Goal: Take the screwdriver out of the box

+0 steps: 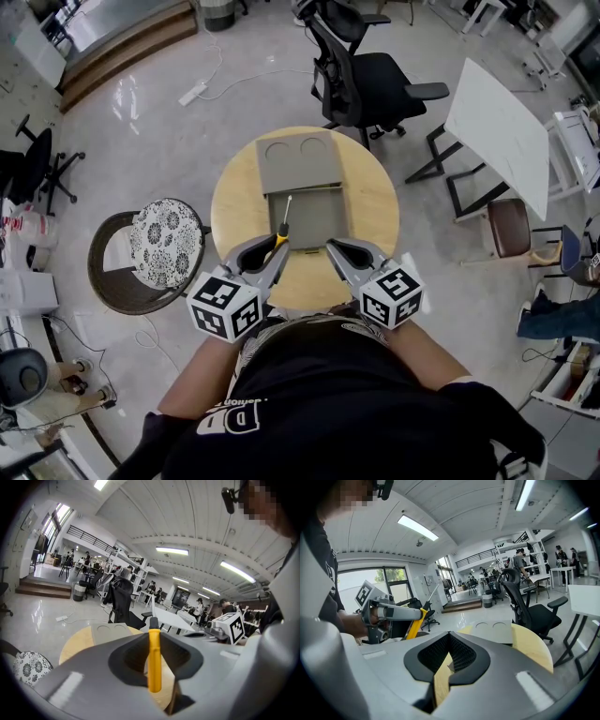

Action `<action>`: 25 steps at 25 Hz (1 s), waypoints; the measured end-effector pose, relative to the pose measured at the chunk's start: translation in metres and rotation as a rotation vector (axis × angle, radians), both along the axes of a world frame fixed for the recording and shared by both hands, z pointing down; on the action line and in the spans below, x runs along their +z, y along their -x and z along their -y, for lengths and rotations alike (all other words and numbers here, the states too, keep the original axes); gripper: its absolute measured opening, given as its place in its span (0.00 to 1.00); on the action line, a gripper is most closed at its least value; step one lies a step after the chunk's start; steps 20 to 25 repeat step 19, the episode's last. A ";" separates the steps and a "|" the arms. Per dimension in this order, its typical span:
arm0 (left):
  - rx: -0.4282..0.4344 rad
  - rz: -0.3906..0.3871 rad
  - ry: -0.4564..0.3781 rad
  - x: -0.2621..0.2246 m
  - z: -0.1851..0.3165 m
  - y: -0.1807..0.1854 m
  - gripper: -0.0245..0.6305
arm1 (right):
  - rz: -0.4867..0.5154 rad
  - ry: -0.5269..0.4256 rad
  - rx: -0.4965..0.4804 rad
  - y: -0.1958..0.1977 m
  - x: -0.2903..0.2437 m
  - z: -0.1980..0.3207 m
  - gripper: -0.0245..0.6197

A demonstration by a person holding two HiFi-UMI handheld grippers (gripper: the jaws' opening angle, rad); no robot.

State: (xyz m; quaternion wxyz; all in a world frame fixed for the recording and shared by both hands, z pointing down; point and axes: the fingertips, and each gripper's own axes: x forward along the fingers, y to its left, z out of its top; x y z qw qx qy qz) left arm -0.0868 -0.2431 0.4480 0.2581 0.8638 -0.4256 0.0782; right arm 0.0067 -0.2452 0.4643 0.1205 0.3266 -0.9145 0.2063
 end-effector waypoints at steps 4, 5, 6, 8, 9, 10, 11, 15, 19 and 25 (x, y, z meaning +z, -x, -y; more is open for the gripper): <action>-0.001 0.000 -0.002 -0.001 0.000 -0.001 0.25 | -0.001 -0.001 -0.004 0.000 0.000 0.000 0.04; -0.002 0.000 -0.002 -0.001 0.000 -0.001 0.25 | -0.002 -0.001 -0.005 0.000 0.000 0.000 0.04; -0.003 0.000 -0.002 -0.001 0.000 0.000 0.25 | -0.003 -0.001 -0.006 0.000 0.000 0.000 0.04; -0.003 0.000 -0.002 -0.001 0.001 0.000 0.25 | -0.005 -0.002 -0.007 0.001 0.001 0.000 0.04; -0.004 -0.001 -0.002 -0.001 0.001 0.000 0.25 | -0.005 -0.003 -0.008 0.001 0.001 0.000 0.04; -0.003 -0.001 -0.002 -0.001 0.001 0.000 0.25 | -0.006 -0.003 -0.008 0.001 0.001 -0.001 0.04; -0.003 -0.001 -0.002 -0.001 0.001 0.000 0.25 | -0.007 -0.003 -0.009 0.001 0.001 -0.001 0.04; 0.000 -0.002 -0.004 -0.001 0.001 -0.002 0.25 | -0.009 -0.004 -0.009 -0.001 0.001 0.000 0.04; 0.005 -0.001 -0.003 -0.001 0.000 -0.005 0.25 | -0.012 -0.004 -0.010 -0.002 0.001 -0.001 0.04; 0.005 -0.001 -0.003 -0.001 0.000 -0.005 0.25 | -0.012 -0.004 -0.010 -0.002 0.001 -0.001 0.04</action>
